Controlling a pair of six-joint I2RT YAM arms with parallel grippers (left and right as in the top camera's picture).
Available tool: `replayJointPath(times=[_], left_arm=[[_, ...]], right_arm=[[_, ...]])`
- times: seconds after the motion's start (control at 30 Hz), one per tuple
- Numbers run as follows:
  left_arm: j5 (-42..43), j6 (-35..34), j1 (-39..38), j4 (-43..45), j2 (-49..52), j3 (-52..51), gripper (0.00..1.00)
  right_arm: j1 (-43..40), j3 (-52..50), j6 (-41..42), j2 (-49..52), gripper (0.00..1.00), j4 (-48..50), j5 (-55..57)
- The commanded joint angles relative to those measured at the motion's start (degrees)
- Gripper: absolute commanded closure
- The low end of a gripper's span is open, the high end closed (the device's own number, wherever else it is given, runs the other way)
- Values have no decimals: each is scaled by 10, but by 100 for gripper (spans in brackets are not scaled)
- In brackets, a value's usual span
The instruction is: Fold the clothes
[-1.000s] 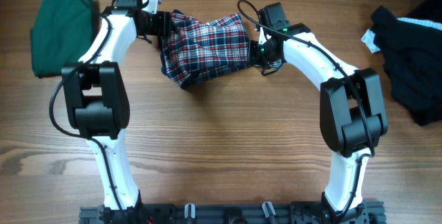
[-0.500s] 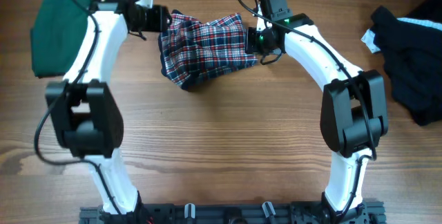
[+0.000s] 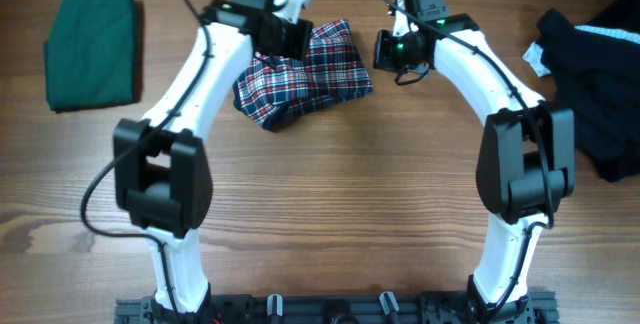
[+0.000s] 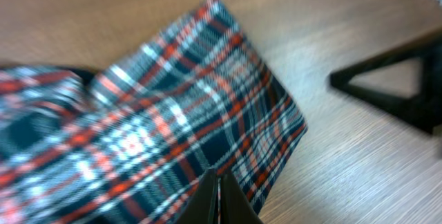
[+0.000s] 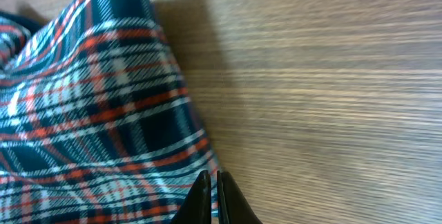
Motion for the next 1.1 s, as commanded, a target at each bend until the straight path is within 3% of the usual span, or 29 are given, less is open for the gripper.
replayJointPath(times=[0.0,0.23,0.47,0.77,0.87,0.9,1.0,1.07], left_arm=[[-36,-5,4,-16,53,1,96],[-112,-6,4,-77,114,1,96],[-108,-6,3,-155,125,1,96],[-95,-6,-8,-162,108,1,96],[-88,-6,-7,-162,79,1,96],[-82,-6,-7,-162,71,1,93],[-51,-6,-8,-162,41,1,65],[-36,-6,-8,-162,24,1,42]], right_arm=[[-13,14,0,-30,96,-1,-20],[-18,14,-4,-31,96,-1,-20],[-18,14,-3,-31,96,3,-20],[-18,14,-11,-30,96,11,-33],[-24,14,-31,-30,85,23,-92],[-27,14,-35,-30,78,27,-110],[-38,14,-55,-30,48,35,-167],[-45,14,-70,-30,42,36,-204]])
